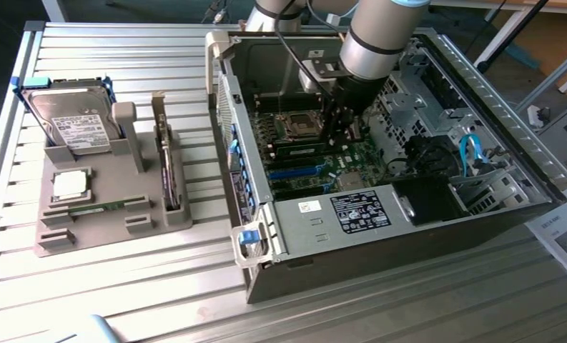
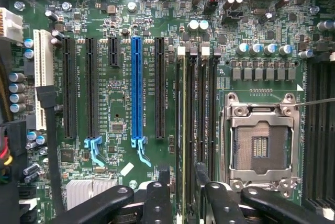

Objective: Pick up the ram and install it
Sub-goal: 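Insert the ram into the slot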

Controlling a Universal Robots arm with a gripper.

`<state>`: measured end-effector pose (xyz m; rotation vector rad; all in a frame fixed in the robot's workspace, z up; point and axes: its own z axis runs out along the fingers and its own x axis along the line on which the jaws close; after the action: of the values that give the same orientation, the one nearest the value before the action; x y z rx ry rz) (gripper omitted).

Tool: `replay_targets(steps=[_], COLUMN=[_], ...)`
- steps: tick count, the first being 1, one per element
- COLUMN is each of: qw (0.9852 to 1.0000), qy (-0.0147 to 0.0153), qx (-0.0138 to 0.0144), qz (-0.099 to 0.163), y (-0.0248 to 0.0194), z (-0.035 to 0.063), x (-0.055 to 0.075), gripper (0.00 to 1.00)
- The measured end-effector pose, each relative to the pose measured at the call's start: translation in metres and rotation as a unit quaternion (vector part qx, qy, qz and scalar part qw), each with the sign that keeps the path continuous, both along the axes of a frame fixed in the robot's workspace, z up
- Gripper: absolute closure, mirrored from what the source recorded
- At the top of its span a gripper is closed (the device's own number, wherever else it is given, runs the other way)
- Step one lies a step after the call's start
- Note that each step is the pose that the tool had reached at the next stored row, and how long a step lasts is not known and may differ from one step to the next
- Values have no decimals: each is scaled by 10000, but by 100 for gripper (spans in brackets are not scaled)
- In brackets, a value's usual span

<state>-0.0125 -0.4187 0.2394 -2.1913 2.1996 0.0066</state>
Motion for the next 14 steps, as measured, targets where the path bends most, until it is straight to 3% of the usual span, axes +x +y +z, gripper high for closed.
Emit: replay_targets(steps=[14], qw=[10000], qy=[4], qx=[-1], qz=[1], y=[0], z=[373], x=[31], gripper=[69])
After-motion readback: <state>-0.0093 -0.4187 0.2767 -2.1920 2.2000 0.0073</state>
